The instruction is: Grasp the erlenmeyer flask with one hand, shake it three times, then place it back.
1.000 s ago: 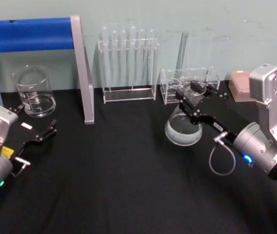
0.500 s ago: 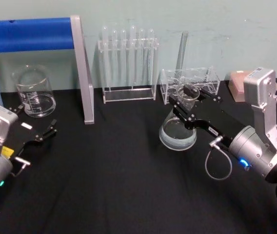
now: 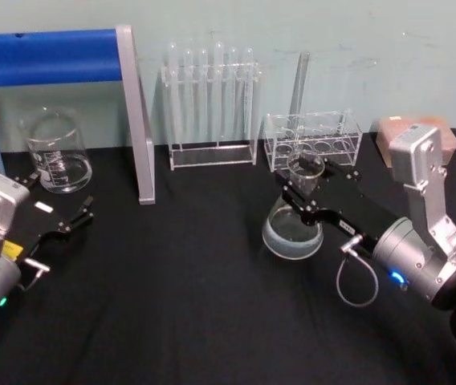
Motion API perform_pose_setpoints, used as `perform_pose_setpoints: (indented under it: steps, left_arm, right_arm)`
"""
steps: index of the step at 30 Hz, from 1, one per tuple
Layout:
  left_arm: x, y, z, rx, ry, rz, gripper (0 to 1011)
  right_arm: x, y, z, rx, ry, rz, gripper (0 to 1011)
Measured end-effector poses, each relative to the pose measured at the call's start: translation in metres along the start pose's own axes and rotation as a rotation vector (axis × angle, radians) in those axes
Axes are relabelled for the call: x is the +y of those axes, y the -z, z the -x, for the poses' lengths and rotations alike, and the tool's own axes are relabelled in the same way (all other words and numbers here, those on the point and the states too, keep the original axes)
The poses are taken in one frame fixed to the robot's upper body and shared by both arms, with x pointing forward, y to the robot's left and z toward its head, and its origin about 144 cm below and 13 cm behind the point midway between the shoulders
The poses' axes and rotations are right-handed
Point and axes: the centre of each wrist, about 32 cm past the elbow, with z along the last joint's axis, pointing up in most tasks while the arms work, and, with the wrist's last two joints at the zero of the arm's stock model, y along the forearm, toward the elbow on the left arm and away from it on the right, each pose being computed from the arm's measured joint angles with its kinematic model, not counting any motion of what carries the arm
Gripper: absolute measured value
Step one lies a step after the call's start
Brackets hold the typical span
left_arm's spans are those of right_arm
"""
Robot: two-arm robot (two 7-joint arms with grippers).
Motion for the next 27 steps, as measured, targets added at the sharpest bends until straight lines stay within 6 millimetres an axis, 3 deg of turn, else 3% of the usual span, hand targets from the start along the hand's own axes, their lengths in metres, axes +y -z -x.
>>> perform_pose_setpoints:
  steps: [27]
  left_arm:
    - [0.000,0.000,0.000,0.000,0.000,0.000,1001]
  right_arm:
    - [-0.003,0.028,0.010,0.014,-0.017,0.064,449]
